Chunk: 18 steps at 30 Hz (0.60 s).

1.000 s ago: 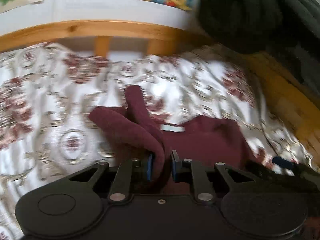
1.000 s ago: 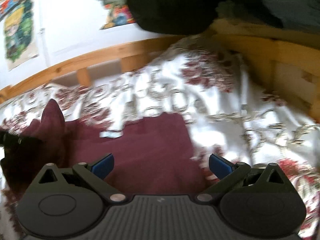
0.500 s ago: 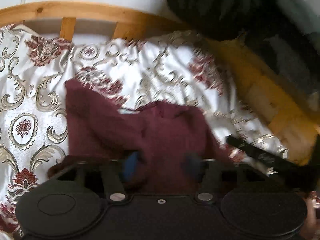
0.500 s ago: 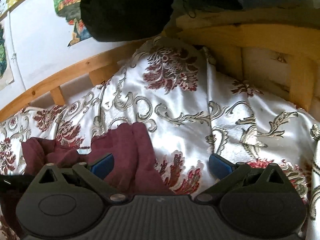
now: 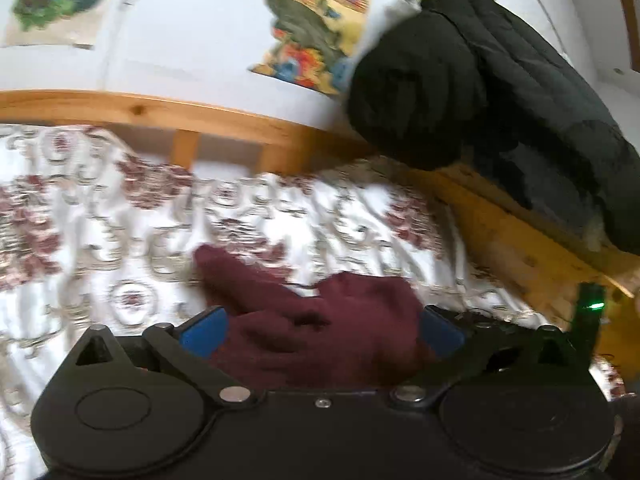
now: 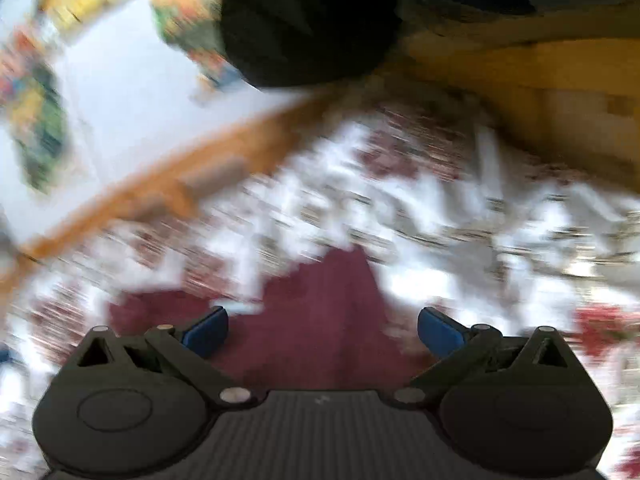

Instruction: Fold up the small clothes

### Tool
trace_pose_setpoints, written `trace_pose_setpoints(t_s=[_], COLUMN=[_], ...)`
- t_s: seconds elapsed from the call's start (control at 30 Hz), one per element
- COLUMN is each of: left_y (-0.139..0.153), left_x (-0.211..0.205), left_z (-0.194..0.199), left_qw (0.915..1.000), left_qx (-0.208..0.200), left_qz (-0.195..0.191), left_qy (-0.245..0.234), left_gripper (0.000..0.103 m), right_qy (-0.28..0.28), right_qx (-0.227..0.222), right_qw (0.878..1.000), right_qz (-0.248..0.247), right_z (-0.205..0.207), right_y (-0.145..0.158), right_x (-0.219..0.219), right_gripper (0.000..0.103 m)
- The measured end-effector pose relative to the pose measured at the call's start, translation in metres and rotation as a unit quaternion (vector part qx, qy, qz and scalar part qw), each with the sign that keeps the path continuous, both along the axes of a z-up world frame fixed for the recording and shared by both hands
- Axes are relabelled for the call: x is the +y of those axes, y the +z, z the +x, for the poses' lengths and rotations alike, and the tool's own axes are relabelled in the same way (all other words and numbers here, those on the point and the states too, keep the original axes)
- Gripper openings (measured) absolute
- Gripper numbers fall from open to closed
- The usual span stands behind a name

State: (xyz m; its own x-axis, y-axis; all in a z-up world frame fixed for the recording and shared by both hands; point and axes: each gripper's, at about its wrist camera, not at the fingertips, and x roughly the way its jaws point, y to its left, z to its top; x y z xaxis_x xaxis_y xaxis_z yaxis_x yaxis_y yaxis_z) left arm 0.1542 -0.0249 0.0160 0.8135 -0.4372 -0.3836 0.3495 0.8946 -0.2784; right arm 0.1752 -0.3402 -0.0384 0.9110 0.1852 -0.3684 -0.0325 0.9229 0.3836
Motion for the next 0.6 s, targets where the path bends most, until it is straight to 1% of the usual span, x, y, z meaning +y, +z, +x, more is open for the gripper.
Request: trace_pose_setpoints(t_s=[0.03,0.1,0.17,0.27,0.37,0.43,0.5,0.53,0.57,0.6], left_y=[-0.005,-0.016,-0.028,-0.047,-0.061,-0.067,-0.068,-0.068,-0.067,-0.067], left_x=[0.006,0.014,0.021,0.026,0.023,0.018,0.013,0.011,0.009,0.007], left_z=[0.0,0.004,0.011,0.021,0.033,0.04,0.044,0.044,0.045,0.047], left_qw=[0.9999,0.9992,0.9978,0.9967,0.9952,0.9939,0.9937,0.9937,0.9929,0.9915], left_qx=[0.008,0.035,0.06,0.079,0.097,0.103,0.092,0.084,0.078,0.076], left_qz=[0.003,0.007,0.008,0.001,0.011,0.029,0.052,0.059,0.066,0.074], left_qy=[0.009,0.02,0.025,0.015,-0.009,-0.026,-0.039,-0.047,-0.06,-0.075], left_gripper=[0.102,0.102,0.102,0.102,0.102,0.102,0.1,0.092,0.079,0.071], right_qy=[0.025,0.083,0.135,0.185,0.208,0.217,0.226,0.23,0.23,0.228], right_qx=[-0.015,-0.021,-0.011,0.022,0.045,0.058,0.068,0.074,0.081,0.085], right_qw=[0.999,0.993,0.984,0.972,0.963,0.958,0.953,0.951,0.95,0.95], right_qz=[0.025,0.078,0.118,0.141,0.163,0.179,0.19,0.193,0.194,0.193], right_z=[0.0,0.007,0.022,0.049,0.065,0.076,0.085,0.091,0.097,0.1], right_y=[0.001,0.0,-0.006,-0.016,-0.026,-0.031,-0.034,-0.036,-0.038,-0.039], right_x=[0.002,0.009,0.019,0.038,0.052,0.057,0.062,0.064,0.068,0.07], right_gripper=[0.103,0.103,0.103,0.103,0.103,0.103,0.103,0.103,0.103,0.103])
